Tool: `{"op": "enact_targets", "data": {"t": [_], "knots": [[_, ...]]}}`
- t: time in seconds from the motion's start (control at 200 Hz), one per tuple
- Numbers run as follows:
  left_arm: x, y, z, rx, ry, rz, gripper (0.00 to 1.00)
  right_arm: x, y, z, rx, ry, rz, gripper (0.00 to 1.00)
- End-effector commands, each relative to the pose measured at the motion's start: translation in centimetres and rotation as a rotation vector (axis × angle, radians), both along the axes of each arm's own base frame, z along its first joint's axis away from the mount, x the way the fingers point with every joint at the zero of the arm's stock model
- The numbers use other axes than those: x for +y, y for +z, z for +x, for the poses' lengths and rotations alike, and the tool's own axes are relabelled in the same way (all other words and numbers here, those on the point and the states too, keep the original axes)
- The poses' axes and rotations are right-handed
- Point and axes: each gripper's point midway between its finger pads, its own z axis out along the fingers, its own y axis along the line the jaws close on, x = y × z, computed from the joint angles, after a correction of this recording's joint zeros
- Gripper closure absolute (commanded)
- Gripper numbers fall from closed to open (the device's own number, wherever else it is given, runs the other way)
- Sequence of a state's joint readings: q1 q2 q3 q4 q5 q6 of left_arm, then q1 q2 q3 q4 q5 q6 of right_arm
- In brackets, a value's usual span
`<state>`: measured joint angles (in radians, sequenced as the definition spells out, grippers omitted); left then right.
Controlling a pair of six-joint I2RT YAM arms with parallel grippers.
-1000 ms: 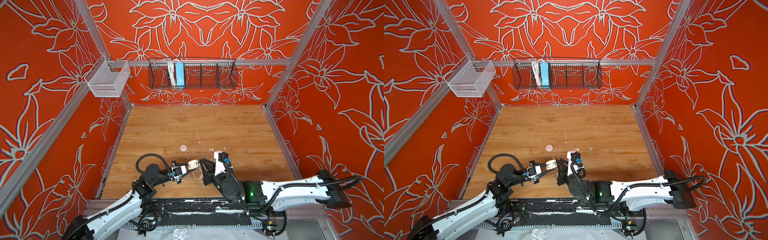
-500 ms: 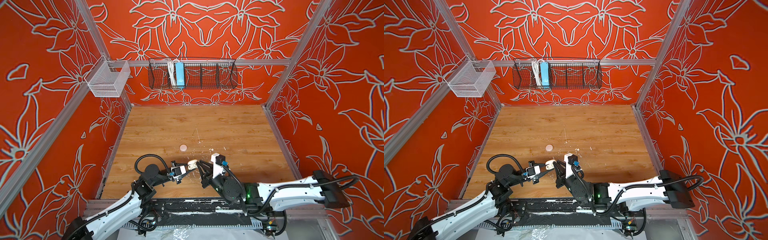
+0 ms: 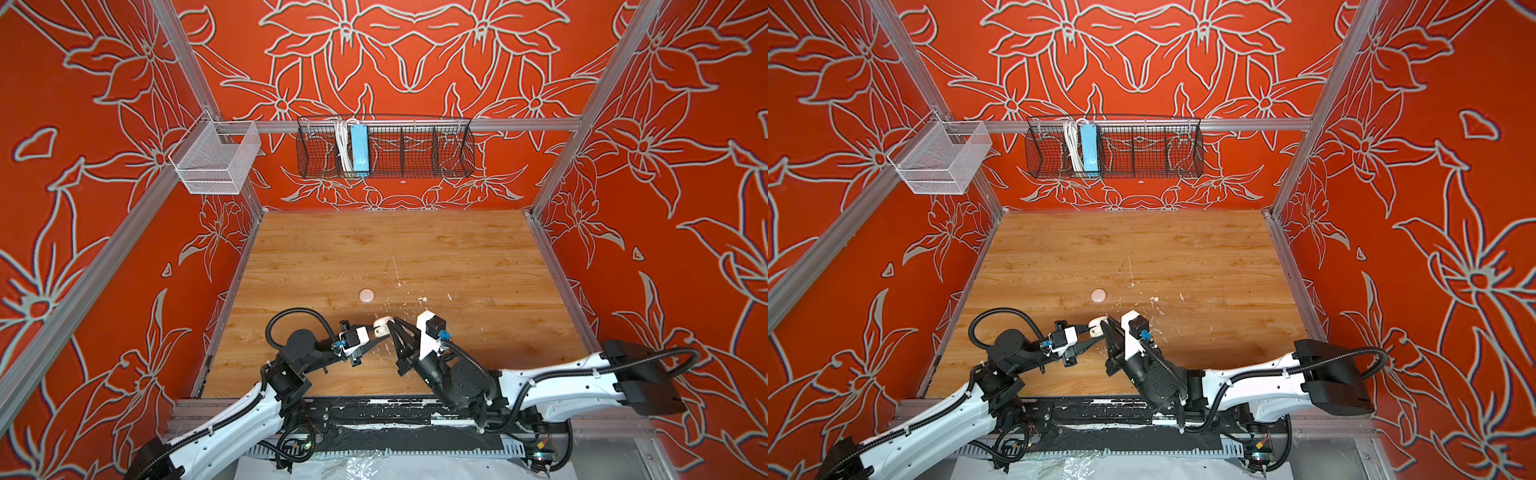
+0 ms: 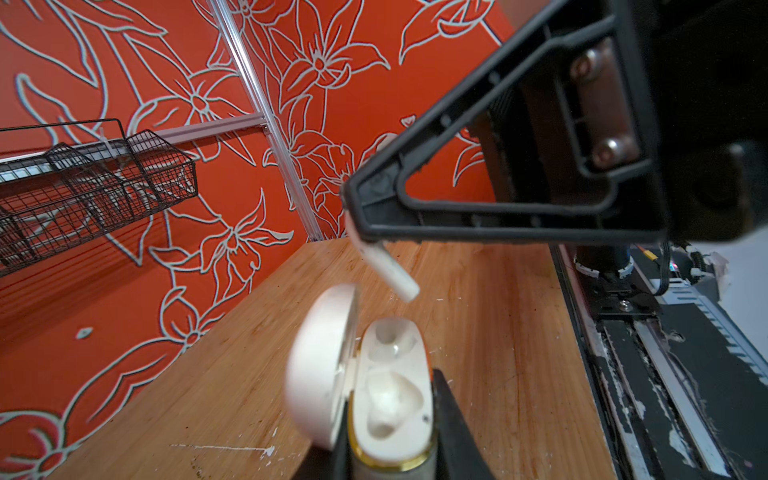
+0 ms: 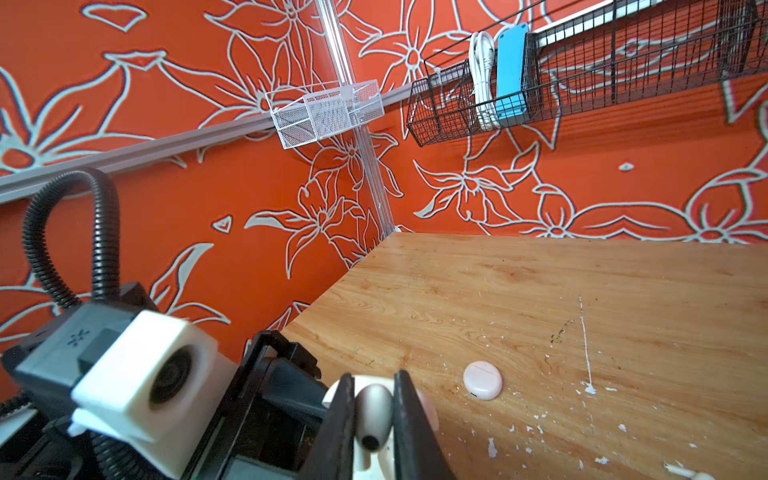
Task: Insert wireless bluetooth earbuds into charging case
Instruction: Insert the wireless bluetooth earbud into the charging case.
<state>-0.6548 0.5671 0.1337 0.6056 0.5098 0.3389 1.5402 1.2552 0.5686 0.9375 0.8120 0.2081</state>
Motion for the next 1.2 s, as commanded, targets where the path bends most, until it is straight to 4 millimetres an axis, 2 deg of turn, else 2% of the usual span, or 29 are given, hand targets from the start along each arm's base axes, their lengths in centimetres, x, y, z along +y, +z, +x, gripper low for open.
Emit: {"op": "enact_targets", "data": {"t": [0.0,0.375,0.646,0.921,1.196], "knots": [[0.2,2.4,-0.1,-0.02,0.01,-0.054,1.0,-0.5,1.2,-0.1,-0.062,-0.021,0.024,1.0],[0.3,3.1,-0.2,-0.008,0.008,-0.072,1.0,-1.4,0.8,1.0,-0.083,-0.041,0.024,1.0],[0.2,3.5,-0.3,0.024,-0.001,-0.079,1.0,-0.8,1.1,1.2,-0.126,-0.026,0.019,1.0],[0.2,3.8,-0.2,0.037,-0.002,-0.089,1.0,-0.2,0.9,0.9,-0.133,0.011,0.016,1.0],[0.3,4.0,-0.4,0.034,-0.003,-0.095,1.0,-0.4,0.1,1.1,-0.153,-0.006,-0.011,1.0]]}}
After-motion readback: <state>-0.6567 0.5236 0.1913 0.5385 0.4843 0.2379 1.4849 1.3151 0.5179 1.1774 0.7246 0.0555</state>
